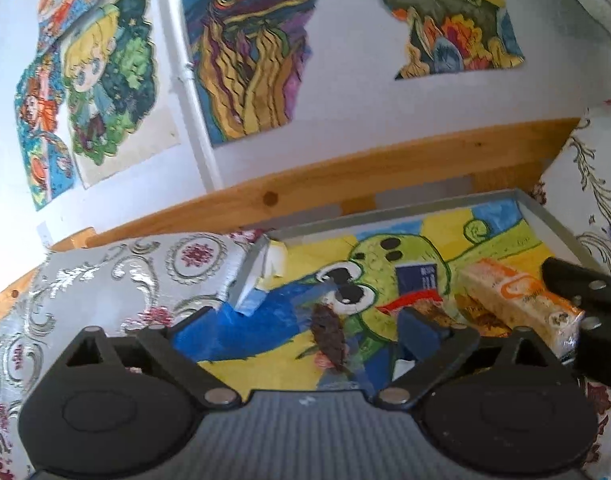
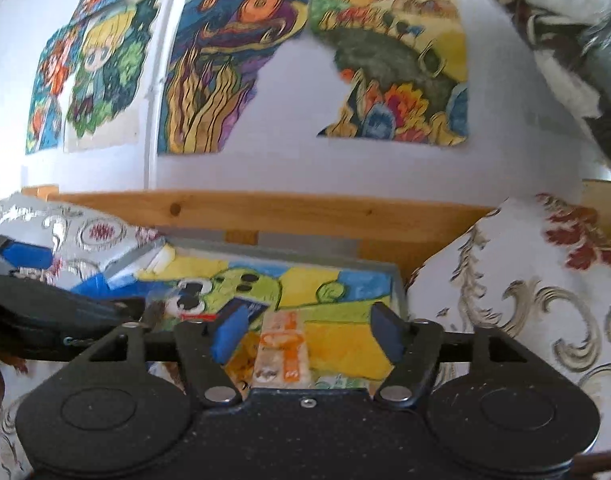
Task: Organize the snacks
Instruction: 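Carry meat stick pack in left tool and cracker pack in right tool into the tray, release, then withdraw both open tools from the tray back over the remaining snacks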
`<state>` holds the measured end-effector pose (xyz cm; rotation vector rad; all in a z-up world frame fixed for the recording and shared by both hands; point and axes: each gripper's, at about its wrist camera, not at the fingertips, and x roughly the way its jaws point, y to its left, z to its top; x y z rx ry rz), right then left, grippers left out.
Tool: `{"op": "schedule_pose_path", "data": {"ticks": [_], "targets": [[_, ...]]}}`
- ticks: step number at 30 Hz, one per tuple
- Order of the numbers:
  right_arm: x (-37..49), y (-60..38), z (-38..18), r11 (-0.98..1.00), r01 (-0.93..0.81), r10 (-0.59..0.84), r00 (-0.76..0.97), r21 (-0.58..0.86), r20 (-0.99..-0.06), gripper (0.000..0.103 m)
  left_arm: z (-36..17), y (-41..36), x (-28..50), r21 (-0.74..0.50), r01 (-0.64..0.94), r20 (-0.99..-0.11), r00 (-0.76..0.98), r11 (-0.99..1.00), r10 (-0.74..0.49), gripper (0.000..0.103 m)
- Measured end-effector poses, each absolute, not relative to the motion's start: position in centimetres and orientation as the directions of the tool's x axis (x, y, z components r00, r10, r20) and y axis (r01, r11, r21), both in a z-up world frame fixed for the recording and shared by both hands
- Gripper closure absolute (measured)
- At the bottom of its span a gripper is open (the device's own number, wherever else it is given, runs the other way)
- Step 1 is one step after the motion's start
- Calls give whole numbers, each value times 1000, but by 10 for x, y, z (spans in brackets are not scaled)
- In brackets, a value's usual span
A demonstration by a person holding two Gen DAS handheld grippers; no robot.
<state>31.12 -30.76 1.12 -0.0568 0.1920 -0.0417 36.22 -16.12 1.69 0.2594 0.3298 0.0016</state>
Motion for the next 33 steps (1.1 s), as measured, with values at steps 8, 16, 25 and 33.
{"op": "schedule_pose_path", "data": {"ticks": [8, 16, 25, 33], "targets": [[274, -313, 34, 994, 99, -103, 990, -45, -101, 4, 39, -143, 330, 198, -7, -264, 963, 980, 60, 1], [226, -306, 47, 989, 120, -124, 992, -88, -36, 1, 52, -121, 286, 86, -20, -227, 973, 996, 39, 1], [165, -293, 49, 984, 139, -139, 990, -112, 3, 1, 57, -103, 232, 3, 8, -210, 978, 1000, -7, 1], [115, -282, 48, 985, 121, -122, 993, -123, -1, 1, 57, -87, 186, -55, 19, -200, 979, 998, -30, 1]]}}
